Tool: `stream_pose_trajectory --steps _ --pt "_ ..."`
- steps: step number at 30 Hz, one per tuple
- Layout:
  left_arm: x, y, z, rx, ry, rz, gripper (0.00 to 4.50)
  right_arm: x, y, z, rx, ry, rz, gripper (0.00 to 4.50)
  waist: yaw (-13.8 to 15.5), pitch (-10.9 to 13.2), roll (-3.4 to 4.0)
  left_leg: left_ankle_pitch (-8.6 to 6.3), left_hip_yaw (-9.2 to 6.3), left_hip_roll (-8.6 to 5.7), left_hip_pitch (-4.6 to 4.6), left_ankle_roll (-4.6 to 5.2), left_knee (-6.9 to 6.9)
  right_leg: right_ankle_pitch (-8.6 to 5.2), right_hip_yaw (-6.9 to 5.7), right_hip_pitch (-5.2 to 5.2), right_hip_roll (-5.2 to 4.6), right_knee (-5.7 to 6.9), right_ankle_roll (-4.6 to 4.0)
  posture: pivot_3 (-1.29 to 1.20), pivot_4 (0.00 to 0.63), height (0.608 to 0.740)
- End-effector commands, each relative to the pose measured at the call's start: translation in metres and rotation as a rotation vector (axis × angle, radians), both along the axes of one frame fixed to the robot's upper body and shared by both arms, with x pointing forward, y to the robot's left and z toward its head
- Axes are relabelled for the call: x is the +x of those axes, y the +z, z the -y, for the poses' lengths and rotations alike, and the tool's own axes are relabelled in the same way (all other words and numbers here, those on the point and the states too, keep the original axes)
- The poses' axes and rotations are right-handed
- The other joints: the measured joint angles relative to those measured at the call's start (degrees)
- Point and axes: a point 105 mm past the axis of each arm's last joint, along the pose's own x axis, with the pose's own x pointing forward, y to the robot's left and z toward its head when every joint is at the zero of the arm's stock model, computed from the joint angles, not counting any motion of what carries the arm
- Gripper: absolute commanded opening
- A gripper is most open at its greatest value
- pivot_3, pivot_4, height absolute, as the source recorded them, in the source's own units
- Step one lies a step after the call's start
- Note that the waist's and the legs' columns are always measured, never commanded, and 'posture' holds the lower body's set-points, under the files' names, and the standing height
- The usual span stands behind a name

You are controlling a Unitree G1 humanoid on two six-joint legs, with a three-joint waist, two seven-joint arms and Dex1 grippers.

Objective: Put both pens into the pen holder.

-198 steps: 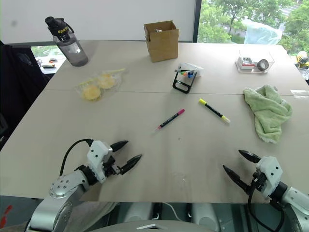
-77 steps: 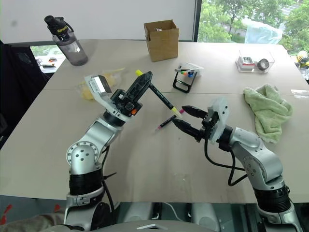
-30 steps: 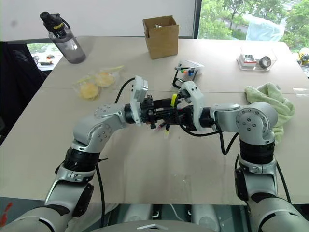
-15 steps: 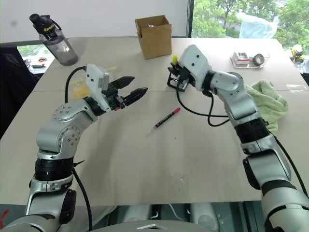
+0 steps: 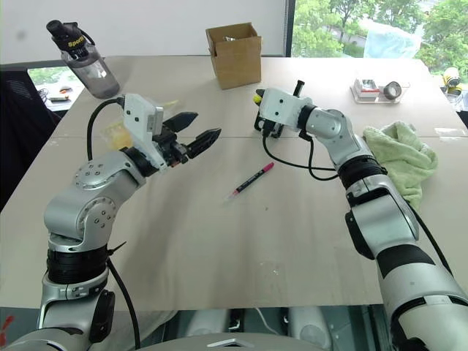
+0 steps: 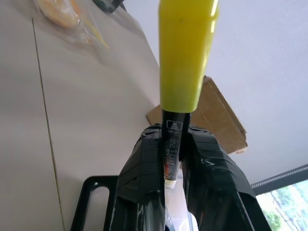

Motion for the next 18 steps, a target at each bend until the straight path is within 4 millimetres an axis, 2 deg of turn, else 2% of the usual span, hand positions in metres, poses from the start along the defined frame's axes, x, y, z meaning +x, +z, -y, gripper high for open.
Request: stream_pose_trajectory --steps 1,18 --pt "-0.0024 0.0096 -0.0037 -0.025 0.002 0.024 3.66 0.0016 0.0241 0.0 0.016 -0.01 0.088 0.09 0.0 0.0 0.0 0.01 0.0 0.0 0.01 -0.02 0.0 0.0 0.0 0.0 0.0 0.03 0.0 0.0 0.15 0.736" --pt "0.0026 0.0091 -0.0058 -0.045 -0.003 0.013 3.66 0.0104 0.0205 -0.0039 0.013 -0.067 0.082 0.09 0.0 0.0 0.0 0.03 -0.01 0.0 0.02 -0.04 0.0 0.0 0.01 -0.01 0.0 0.05 -0.01 0.0 0.15 0.736"
